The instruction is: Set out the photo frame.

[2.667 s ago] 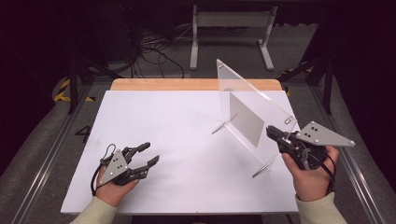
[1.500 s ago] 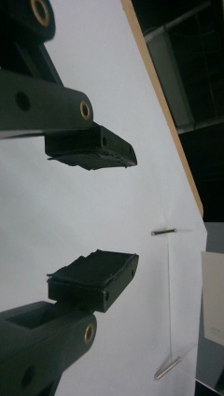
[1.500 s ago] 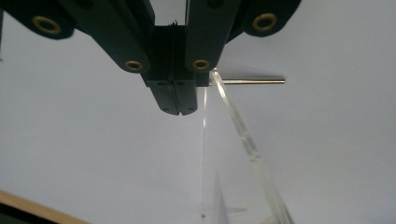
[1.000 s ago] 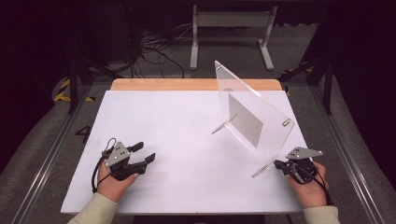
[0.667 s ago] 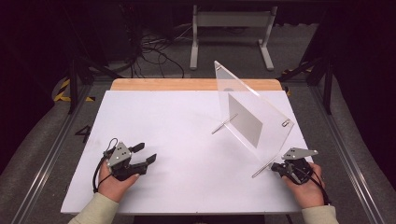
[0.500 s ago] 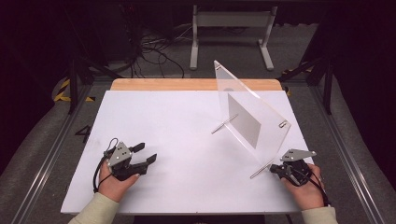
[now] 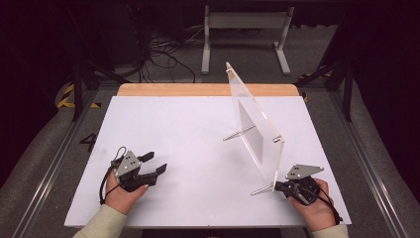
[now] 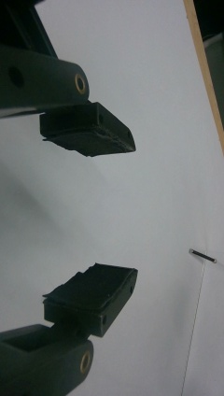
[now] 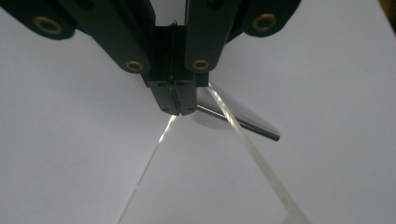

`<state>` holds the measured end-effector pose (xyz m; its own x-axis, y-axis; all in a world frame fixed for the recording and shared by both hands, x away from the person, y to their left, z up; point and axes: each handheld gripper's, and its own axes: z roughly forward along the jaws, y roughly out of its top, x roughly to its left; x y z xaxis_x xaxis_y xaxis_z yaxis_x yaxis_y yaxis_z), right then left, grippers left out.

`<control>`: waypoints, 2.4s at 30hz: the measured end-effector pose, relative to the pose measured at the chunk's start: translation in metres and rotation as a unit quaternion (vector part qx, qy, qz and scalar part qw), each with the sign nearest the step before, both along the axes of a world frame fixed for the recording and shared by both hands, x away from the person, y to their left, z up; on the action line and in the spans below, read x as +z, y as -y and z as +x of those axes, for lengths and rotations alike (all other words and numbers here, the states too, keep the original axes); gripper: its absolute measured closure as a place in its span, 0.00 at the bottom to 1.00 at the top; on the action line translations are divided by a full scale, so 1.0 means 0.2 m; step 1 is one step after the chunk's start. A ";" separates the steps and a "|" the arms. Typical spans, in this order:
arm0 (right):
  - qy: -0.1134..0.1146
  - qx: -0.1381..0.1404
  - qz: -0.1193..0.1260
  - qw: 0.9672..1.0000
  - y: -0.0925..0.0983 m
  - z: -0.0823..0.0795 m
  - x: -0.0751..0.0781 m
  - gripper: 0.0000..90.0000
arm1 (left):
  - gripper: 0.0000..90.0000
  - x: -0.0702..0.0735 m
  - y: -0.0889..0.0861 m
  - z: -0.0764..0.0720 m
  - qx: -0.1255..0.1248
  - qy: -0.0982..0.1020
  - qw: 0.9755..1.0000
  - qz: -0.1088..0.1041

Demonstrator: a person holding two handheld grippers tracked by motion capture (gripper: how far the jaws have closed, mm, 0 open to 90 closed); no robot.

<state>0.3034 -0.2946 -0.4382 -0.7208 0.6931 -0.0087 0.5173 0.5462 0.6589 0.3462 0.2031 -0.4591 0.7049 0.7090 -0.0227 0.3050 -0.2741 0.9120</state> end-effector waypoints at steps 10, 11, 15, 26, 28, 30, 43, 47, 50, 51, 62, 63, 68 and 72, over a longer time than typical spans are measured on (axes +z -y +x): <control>-0.012 0.053 0.013 0.998 -0.15 -0.04 -0.02 1.00 | 0.38 0.00 0.00 0.00 0.002 0.000 1.000 0.000; -0.015 0.058 0.013 0.998 -0.17 -0.04 -0.02 1.00 | 0.38 0.00 0.00 0.00 0.002 0.000 1.000 0.000; -0.019 0.078 0.018 0.997 -0.23 -0.06 -0.02 1.00 | 0.38 0.00 0.00 0.00 0.003 0.000 1.000 0.000; -0.027 0.114 0.029 0.993 -0.35 -0.07 -0.03 1.00 | 0.38 -0.01 -0.01 -0.01 0.003 -0.001 1.000 0.003; -0.028 0.121 0.030 0.992 -0.38 -0.06 -0.03 1.00 | 0.38 -0.01 -0.01 -0.01 0.004 0.000 1.000 0.004; -0.031 0.124 0.031 0.991 -0.39 -0.06 -0.03 1.00 | 0.38 -0.01 -0.02 -0.01 0.007 -0.002 1.000 0.003; -0.031 0.168 0.043 0.984 -0.60 -0.02 -0.06 1.00 | 0.37 -0.01 -0.06 -0.04 0.018 0.000 1.000 0.004; -0.025 0.178 0.039 0.983 -0.67 -0.01 -0.05 1.00 | 0.37 -0.01 -0.07 -0.06 0.019 0.001 1.000 -0.001; -0.020 0.189 0.037 0.981 -0.75 0.01 -0.06 1.00 | 0.36 -0.01 -0.09 -0.06 0.019 0.006 1.000 0.001; -0.019 0.191 0.039 0.981 -0.78 0.01 -0.06 1.00 | 0.36 -0.01 -0.09 -0.07 0.019 0.005 1.000 -0.001; 0.005 0.188 0.045 0.981 -1.01 0.09 -0.08 1.00 | 0.33 -0.02 -0.10 -0.08 0.018 0.017 1.000 -0.004; 0.008 0.187 0.044 0.981 -1.02 0.10 -0.08 1.00 | 0.33 -0.02 -0.11 -0.08 0.018 0.019 1.000 -0.002; 0.018 0.160 0.040 0.986 -1.07 0.14 -0.10 1.00 | 0.32 -0.01 -0.11 -0.08 0.012 0.019 1.000 -0.013; 0.019 0.141 0.047 0.989 -1.07 0.17 -0.10 1.00 | 0.32 -0.01 -0.09 -0.08 0.007 0.022 1.000 -0.015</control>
